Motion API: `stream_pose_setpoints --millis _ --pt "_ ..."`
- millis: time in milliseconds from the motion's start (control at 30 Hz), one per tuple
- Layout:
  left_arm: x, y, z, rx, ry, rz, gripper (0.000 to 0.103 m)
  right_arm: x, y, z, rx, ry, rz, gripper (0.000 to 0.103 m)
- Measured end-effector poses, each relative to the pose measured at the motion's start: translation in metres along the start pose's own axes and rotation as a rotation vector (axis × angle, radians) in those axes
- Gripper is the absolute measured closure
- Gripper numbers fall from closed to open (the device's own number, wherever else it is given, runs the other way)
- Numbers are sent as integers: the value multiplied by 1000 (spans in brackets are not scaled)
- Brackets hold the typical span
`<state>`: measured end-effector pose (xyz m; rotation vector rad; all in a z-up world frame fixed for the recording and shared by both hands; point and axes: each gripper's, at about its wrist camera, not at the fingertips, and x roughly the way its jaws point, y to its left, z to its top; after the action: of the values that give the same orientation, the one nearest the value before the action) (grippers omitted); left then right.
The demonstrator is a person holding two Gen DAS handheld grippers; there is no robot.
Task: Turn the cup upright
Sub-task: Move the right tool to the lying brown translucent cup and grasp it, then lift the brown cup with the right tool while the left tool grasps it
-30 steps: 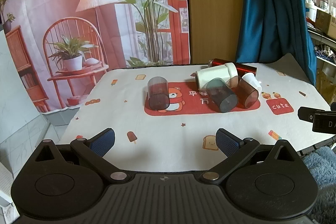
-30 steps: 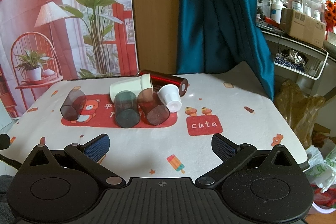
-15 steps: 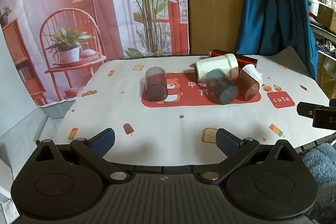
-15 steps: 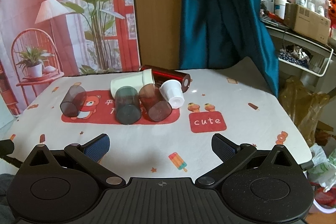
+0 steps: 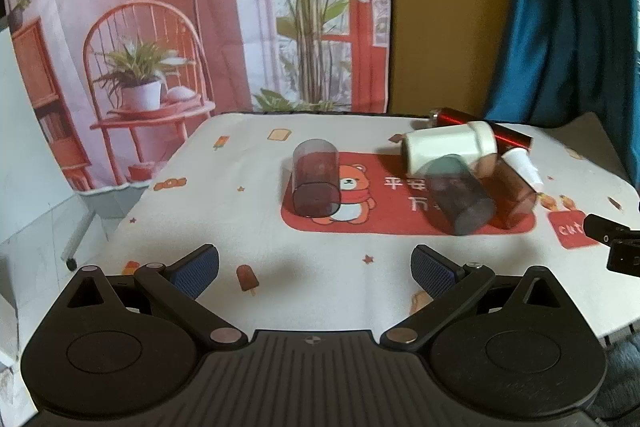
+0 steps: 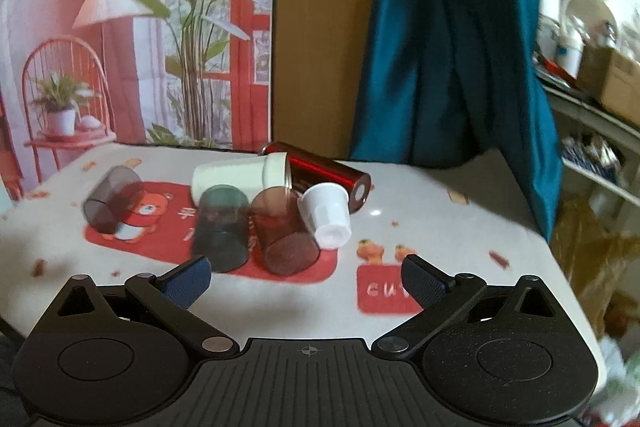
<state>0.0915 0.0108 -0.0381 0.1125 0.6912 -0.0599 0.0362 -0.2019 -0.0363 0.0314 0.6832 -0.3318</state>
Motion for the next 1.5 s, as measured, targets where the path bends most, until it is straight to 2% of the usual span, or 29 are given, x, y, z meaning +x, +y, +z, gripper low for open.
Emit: stream_pose_setpoints --millis 167,300,467,533,700,733,833,1000,1233,1367,1500 --pt "23 6 -1 -43 33 -6 0 54 7 5 -95 16 16 16" --pt "32 7 -4 -32 50 -8 0 93 16 4 -177 36 53 20" --pt "40 12 -8 -64 89 -4 0 133 22 -1 -225 90 54 24" --pt "43 14 -10 -70 105 -1 0 147 23 -2 -231 116 58 31" --pt "49 16 -15 -92 145 -9 0 162 27 -4 -270 131 56 36" --pt "50 16 -15 -98 150 -10 0 162 28 -4 -276 130 67 44" --pt "51 18 -16 -107 156 -7 0 158 27 -4 -259 145 59 44" --pt "53 21 -18 -130 167 -14 0 135 16 -11 -168 200 93 44" --pt "54 24 -20 -163 177 -37 0 82 5 -31 20 340 192 44" --pt "52 29 -21 -193 169 -32 0 58 20 -41 45 388 277 44" --pt "51 37 -21 -231 164 -29 0 55 53 -39 1 411 340 44"
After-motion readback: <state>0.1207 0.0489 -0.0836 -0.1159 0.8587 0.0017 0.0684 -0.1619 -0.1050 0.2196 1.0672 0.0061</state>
